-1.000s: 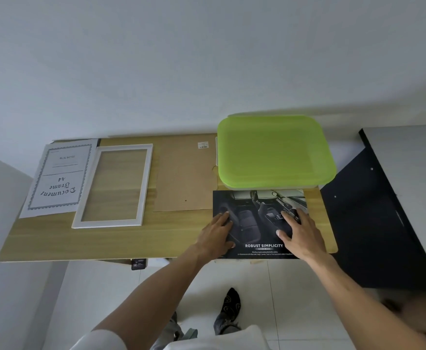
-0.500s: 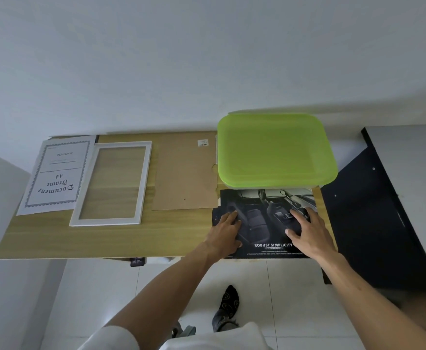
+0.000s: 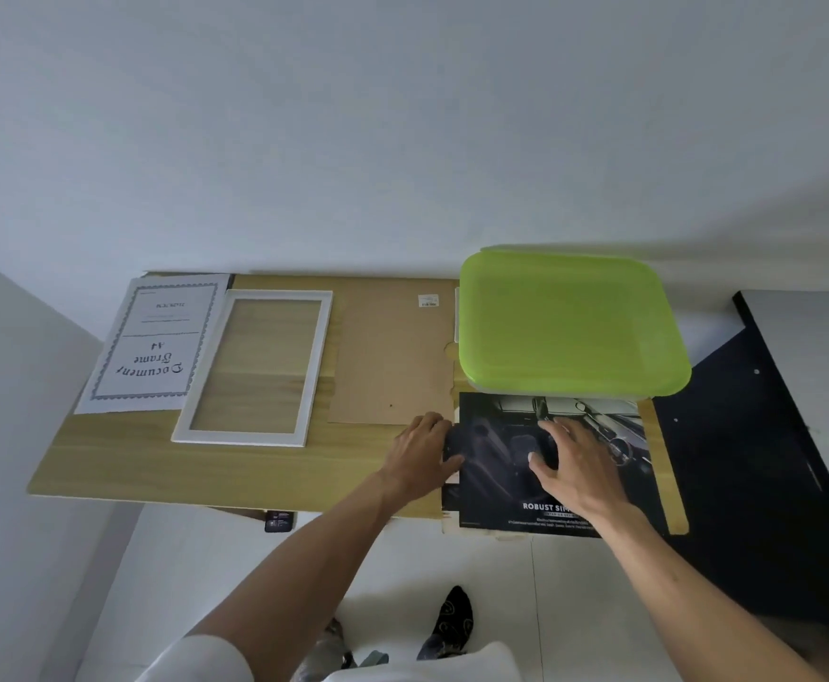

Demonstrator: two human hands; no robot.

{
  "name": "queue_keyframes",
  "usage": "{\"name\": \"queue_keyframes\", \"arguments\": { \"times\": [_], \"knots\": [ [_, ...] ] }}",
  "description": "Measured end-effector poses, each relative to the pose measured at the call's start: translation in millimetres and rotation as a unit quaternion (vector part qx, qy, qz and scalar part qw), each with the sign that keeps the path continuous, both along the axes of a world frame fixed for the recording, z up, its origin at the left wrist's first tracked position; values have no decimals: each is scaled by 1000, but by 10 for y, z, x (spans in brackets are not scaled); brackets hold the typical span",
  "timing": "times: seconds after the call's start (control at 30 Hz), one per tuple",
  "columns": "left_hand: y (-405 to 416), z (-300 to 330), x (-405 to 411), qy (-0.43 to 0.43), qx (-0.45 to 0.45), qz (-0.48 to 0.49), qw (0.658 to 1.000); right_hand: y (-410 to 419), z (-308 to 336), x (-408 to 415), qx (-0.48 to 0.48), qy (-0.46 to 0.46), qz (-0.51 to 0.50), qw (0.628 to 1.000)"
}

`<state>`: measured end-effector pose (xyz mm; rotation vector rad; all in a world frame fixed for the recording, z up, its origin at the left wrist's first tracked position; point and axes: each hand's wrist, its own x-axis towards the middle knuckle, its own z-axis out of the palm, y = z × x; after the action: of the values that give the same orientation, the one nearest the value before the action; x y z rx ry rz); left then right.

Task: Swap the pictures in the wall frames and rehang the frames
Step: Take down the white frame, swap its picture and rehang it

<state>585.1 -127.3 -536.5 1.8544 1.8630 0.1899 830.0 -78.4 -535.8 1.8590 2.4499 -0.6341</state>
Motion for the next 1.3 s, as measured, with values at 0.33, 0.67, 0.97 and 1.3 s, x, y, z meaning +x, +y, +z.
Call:
{"name": "queue_keyframes", "arguments": {
  "times": [0.33, 0.67, 0.97, 1.3],
  "knots": [
    [-117, 239, -1385, 12, 13, 115, 993, 173, 235, -1607, -8, 52, 112, 992],
    [-279, 288, -3273, 46, 34, 193, 980, 144, 304, -3524, -30, 68, 168, 983],
    [-634, 7, -4754, 116, -31, 181, 976, -194, 151, -5129, -31, 41, 262, 964],
    [-786, -325, -5351, 92, -63, 116, 987, -416, -265, -5999, 1, -81, 342, 936]
  ]
}}
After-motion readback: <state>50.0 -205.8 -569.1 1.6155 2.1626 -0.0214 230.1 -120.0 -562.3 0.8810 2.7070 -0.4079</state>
